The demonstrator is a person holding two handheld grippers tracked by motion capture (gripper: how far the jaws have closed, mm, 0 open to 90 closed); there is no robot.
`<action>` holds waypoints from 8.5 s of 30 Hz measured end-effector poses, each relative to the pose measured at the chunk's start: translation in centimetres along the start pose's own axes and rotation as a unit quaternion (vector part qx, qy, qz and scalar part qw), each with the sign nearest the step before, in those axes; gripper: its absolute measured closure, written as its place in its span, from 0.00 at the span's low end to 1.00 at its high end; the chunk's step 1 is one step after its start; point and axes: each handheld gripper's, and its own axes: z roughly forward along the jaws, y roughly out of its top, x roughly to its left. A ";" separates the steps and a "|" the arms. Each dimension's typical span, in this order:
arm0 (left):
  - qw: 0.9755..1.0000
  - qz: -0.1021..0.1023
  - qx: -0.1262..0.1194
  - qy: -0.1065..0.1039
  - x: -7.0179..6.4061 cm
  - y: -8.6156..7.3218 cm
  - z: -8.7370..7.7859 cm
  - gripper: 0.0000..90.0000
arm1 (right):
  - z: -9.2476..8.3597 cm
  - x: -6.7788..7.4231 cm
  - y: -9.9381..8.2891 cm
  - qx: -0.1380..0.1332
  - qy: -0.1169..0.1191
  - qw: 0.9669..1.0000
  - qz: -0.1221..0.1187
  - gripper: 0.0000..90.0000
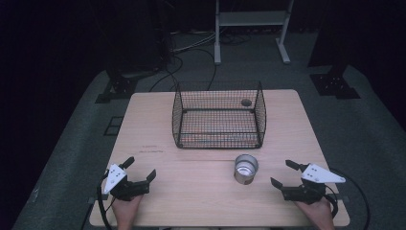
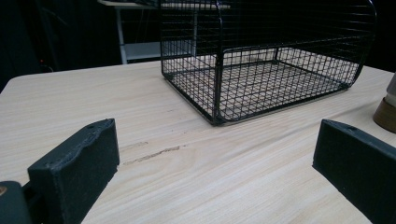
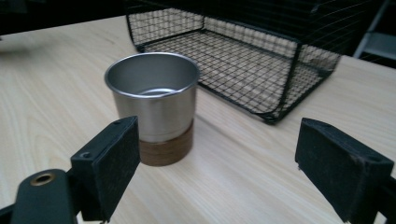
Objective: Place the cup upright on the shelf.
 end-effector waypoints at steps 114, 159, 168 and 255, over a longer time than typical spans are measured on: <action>1.000 0.003 -0.006 -0.008 -0.1 0.0 0.1 0.00 | 9.9 0.6 17.4 0.056 0.162 0.985 0.000 0.20; 1.000 -0.006 -0.012 -0.011 0.0 0.0 0.1 0.00 | 17.2 -2.0 23.2 0.089 0.141 0.986 -0.009 0.20; 1.000 -0.004 -0.010 -0.011 0.0 0.0 0.1 0.00 | 18.7 -2.8 23.7 0.096 0.131 0.987 0.001 0.20; 1.000 -0.010 -0.018 -0.013 0.3 0.1 -0.1 0.00 | 30.4 -6.2 18.1 0.202 0.094 0.973 0.064 0.19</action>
